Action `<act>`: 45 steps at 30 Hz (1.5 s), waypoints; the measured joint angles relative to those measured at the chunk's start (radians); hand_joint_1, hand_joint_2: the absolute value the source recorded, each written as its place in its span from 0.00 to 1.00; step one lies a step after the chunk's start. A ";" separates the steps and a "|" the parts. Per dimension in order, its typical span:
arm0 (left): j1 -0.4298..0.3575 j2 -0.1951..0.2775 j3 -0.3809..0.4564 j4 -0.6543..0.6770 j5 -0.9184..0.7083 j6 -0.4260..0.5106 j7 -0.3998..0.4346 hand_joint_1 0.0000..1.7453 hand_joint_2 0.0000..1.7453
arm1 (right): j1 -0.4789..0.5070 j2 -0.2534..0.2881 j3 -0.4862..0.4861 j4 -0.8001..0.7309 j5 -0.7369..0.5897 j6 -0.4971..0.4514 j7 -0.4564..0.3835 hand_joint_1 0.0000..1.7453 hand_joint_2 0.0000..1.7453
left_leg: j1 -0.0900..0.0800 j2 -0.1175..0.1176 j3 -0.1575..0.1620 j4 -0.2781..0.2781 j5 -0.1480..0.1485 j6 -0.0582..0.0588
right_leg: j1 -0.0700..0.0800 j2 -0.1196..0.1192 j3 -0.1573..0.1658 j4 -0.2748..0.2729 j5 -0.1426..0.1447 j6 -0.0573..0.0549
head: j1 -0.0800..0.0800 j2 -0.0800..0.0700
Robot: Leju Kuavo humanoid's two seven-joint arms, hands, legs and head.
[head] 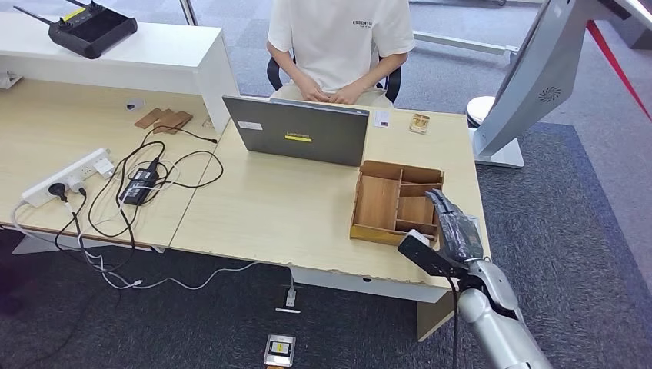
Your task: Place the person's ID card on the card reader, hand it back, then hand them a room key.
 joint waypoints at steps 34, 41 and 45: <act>0.004 -0.015 0.000 0.000 0.025 0.023 0.093 0.00 0.00 | -0.003 0.059 0.034 0.092 0.110 -0.141 -0.027 0.00 1.00 | 0.000 0.000 0.000 0.000 0.000 0.000 | 0.000 0.000 0.000 0.000 0.000 0.000 | 0.000 0.000; 0.007 -0.014 0.002 0.000 0.038 0.023 0.102 0.00 0.00 | -0.004 0.058 0.035 0.105 0.098 -0.137 -0.016 0.59 1.00 | 0.000 0.000 0.000 0.000 0.000 0.000 | 0.000 0.000 0.000 0.000 0.000 0.000 | 0.000 0.000; 0.008 -0.014 0.002 0.000 0.041 0.023 0.104 0.00 0.00 | -0.004 0.058 0.035 0.112 0.087 -0.127 -0.012 1.00 1.00 | 0.000 0.000 0.000 0.000 0.000 0.000 | 0.000 0.000 0.000 0.000 0.000 0.000 | 0.000 0.000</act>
